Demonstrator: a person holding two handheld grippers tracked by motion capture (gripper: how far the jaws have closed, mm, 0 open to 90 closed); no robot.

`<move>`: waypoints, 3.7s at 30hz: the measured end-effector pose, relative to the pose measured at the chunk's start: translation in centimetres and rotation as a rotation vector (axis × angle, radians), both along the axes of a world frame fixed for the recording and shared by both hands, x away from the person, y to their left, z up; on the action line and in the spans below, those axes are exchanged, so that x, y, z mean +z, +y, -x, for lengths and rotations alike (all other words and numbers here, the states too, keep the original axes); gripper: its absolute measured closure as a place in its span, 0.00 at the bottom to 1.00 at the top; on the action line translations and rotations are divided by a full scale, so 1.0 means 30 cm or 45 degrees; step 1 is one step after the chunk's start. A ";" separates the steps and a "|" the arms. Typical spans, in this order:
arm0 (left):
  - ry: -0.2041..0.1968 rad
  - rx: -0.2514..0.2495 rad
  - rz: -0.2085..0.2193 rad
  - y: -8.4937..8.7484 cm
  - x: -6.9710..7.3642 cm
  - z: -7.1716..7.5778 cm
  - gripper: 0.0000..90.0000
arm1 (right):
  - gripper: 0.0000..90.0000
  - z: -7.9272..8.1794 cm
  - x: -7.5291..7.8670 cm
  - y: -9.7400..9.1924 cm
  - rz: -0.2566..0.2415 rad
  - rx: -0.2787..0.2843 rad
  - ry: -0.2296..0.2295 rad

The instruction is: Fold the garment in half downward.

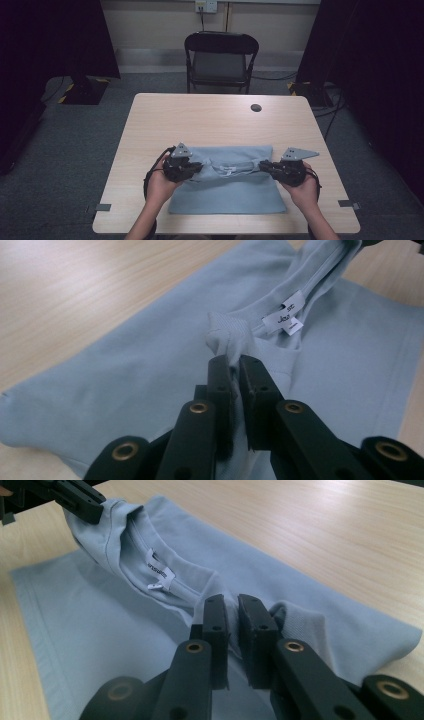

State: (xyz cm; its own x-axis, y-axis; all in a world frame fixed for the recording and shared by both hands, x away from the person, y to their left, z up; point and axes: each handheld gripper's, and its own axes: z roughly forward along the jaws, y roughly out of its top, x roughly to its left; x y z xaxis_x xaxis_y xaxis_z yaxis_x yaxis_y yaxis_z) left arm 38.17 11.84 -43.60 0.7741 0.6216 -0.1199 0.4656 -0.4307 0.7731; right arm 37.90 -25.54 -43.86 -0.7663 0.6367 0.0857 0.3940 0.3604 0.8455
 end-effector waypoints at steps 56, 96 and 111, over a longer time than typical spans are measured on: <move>-0.117 0.166 0.076 0.164 -0.135 0.058 0.11 | 0.12 0.124 -0.082 -0.005 0.032 -0.041 -0.040; -0.062 0.246 0.056 0.183 -0.092 -0.106 0.12 | 0.11 0.087 -0.077 0.177 -0.019 0.092 -0.026; -0.058 0.266 0.053 0.185 -0.076 -0.156 0.13 | 0.11 0.095 -0.059 0.247 -0.037 0.155 -0.026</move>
